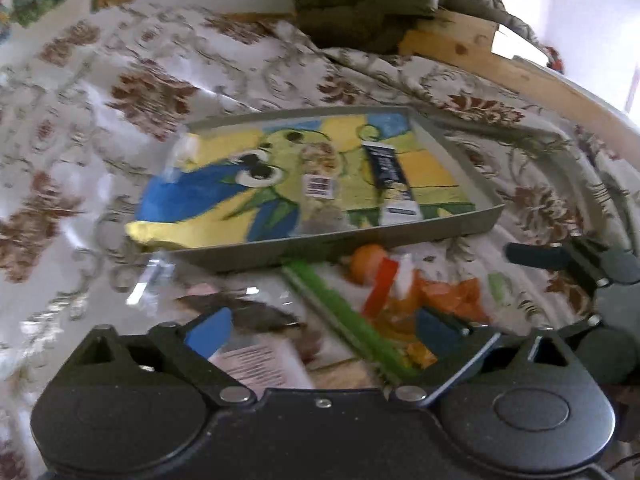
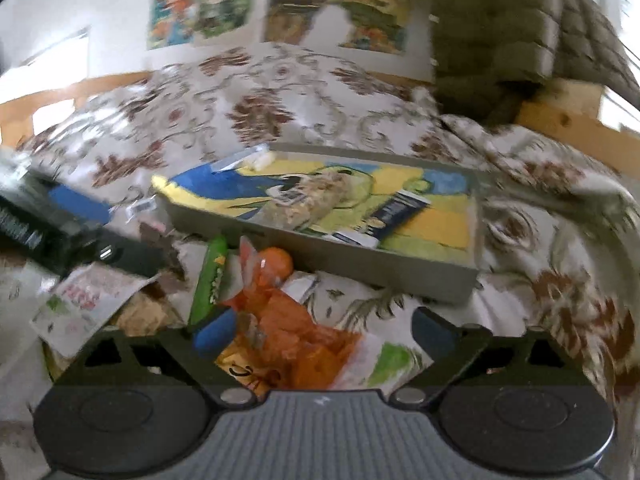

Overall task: Organize snacks
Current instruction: 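Close left gripper on the green stick while right gripper closes on the orange bag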

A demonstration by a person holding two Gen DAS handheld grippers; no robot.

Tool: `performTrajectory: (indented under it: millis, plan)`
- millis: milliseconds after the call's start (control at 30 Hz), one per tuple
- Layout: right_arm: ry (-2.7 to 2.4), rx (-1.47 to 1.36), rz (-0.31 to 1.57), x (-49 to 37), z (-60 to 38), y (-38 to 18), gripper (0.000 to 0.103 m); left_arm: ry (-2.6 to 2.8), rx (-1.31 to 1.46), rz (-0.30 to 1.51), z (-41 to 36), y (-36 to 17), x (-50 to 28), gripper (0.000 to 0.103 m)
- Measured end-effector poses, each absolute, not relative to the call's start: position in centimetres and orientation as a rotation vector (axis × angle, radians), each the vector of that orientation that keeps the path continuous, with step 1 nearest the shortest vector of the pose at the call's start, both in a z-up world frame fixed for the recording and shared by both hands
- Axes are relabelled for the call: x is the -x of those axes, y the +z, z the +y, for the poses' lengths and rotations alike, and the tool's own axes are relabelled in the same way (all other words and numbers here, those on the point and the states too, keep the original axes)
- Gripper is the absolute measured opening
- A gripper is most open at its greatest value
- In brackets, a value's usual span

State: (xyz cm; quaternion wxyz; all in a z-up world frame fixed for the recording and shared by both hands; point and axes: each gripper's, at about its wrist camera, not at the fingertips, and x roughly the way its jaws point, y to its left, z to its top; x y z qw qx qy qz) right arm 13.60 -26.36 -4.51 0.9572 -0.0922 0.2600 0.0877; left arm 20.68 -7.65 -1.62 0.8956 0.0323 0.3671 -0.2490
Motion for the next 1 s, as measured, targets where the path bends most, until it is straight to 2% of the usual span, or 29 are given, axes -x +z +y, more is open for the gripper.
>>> performTrajectory:
  millis: [100,167,333,500,600,1000]
  plan:
    - [0.247,0.242,0.521,-13.8,-26.3,-4.9,0.089,-0.559,-0.005,0.817,-8.3,-2.3,-21.9,0.085]
    - [0.28,0.25,0.528,-13.8,-26.4,-5.2,0.082,-0.582,0.026,0.86,-8.9,-2.9,-22.5,0.079]
    - [0.326,0.236,0.553,-13.8,-26.7,-5.8,0.077,-0.566,0.029,0.934,-10.5,-4.1,-23.1,0.049]
    - [0.345,0.252,0.567,-13.4,-27.0,-5.8,0.073,-0.525,0.025,0.991,-11.3,-4.9,-23.5,0.048]
    - [0.345,0.225,0.578,-13.6,-27.6,-5.9,0.072,-0.496,0.002,1.023,-11.4,-5.6,-23.7,0.038]
    - [0.348,0.125,0.624,-14.9,-29.1,-6.5,0.086,-0.504,0.051,1.011,-10.3,-5.2,-23.1,0.032]
